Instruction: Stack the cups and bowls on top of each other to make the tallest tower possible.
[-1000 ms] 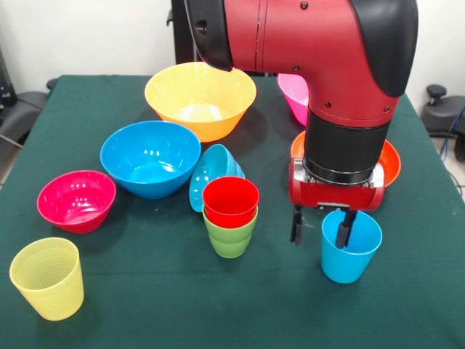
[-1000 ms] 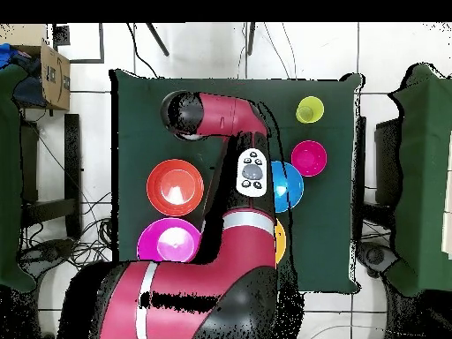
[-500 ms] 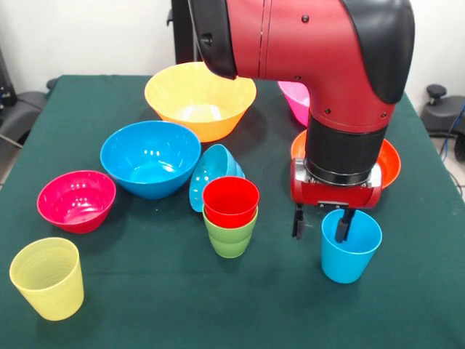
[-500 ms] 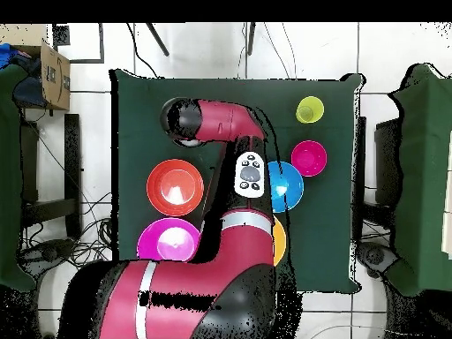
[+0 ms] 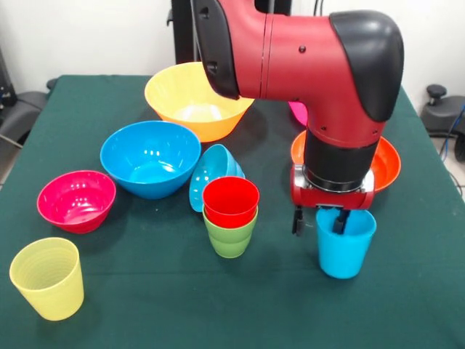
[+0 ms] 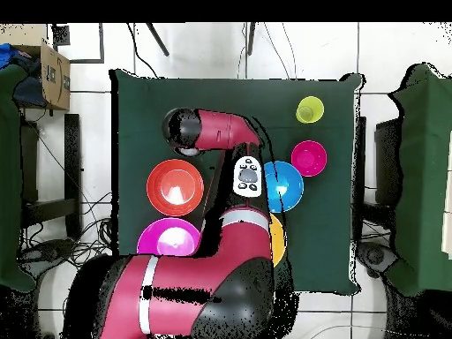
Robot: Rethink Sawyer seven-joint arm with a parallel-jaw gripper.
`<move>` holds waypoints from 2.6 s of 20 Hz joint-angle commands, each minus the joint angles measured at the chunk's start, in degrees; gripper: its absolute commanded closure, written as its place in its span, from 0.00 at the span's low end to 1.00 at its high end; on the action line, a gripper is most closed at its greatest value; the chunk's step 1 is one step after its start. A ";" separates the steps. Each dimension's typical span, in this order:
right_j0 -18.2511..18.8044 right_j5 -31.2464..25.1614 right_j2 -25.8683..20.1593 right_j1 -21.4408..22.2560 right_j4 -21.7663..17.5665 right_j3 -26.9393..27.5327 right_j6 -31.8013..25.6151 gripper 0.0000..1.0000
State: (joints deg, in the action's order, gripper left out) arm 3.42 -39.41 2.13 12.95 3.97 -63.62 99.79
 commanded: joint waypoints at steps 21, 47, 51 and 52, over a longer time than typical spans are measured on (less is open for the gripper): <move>0.42 1.20 -7.82 -1.75 0.17 -1.41 3.29 1.00; 2.61 -25.32 -6.26 4.01 1.28 13.05 2.57 1.00; 3.40 -28.65 -5.98 4.00 0.64 15.63 1.29 1.00; 3.56 -29.03 -5.96 4.08 0.49 15.94 1.00 1.00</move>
State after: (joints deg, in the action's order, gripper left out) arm 5.22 -59.77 -0.31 16.54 4.73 -51.84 99.79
